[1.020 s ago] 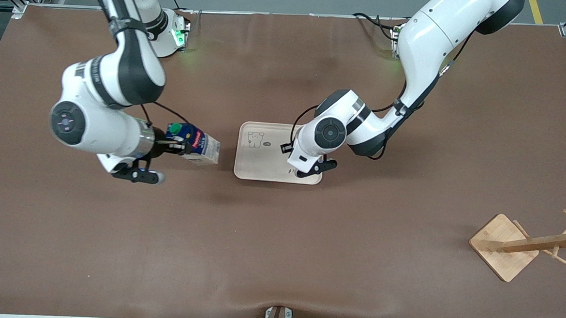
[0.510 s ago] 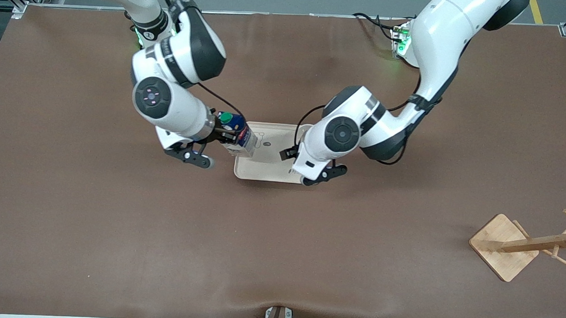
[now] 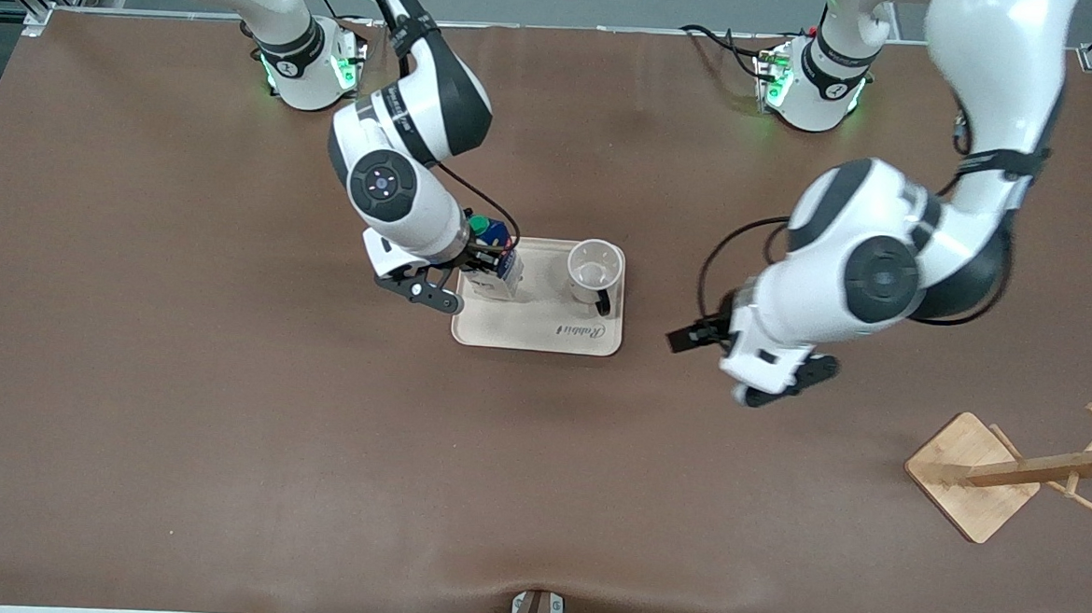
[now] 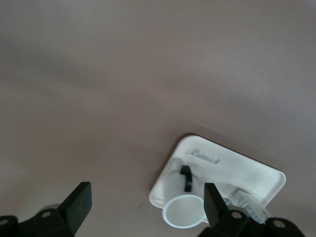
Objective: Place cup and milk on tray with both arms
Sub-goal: 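Release the mug and withdraw the left gripper while the right gripper lowers the milk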
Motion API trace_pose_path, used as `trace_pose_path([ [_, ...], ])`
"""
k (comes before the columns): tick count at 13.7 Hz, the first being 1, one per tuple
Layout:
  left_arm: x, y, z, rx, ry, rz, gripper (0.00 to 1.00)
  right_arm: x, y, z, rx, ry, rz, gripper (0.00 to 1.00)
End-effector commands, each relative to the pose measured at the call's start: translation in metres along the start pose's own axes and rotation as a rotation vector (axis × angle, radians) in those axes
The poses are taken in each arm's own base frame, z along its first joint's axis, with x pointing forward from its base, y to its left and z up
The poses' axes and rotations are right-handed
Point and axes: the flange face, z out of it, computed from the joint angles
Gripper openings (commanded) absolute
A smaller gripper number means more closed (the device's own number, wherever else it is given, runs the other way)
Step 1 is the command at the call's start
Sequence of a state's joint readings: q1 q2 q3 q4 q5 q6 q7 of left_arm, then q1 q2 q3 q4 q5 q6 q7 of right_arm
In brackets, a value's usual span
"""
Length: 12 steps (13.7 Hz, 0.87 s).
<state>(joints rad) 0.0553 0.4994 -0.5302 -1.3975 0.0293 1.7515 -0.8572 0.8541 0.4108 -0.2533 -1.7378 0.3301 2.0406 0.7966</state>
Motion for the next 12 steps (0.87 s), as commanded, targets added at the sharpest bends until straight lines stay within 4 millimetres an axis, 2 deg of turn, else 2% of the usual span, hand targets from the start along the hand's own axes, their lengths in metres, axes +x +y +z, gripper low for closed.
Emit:
trace_pose_path([
  [1, 0.007, -0.036, -0.036, 0.027, 0.035, -0.018, 1.0, 0.002, 0.005, 0.011, -0.002, 0.058, 0.006, 0.14],
  [2, 0.012, -0.049, -0.047, 0.028, 0.046, -0.02, 1.0, 0.002, 0.005, 0.011, -0.002, 0.058, 0.007, 0.18],
  [3, 0.017, -0.064, -0.062, 0.027, 0.06, -0.019, 1.0, 0.002, 0.005, 0.011, -0.003, 0.057, 0.009, 0.34],
  [4, 0.024, -0.082, -0.075, 0.028, 0.067, -0.014, 1.0, 0.001, 0.005, 0.01, 0.0, 0.058, 0.014, 0.89],
  [5, 0.024, -0.095, -0.091, 0.027, 0.085, 0.007, 1.0, -0.002, 0.003, 0.011, -0.001, 0.057, 0.03, 1.0],
  [8, 0.028, -0.134, -0.125, 0.041, 0.112, 0.097, 1.0, -0.004, 0.006, 0.002, -0.021, 0.023, 0.045, 1.0],
  [10, 0.029, -0.155, -0.139, 0.051, 0.117, 0.106, 1.0, -0.004, 0.003, -0.02, -0.039, -0.01, 0.043, 1.0],
  [12, 0.027, -0.16, -0.146, 0.058, 0.118, 0.136, 1.0, 0.0, 0.0, -0.042, -0.032, -0.02, 0.05, 1.0],
])
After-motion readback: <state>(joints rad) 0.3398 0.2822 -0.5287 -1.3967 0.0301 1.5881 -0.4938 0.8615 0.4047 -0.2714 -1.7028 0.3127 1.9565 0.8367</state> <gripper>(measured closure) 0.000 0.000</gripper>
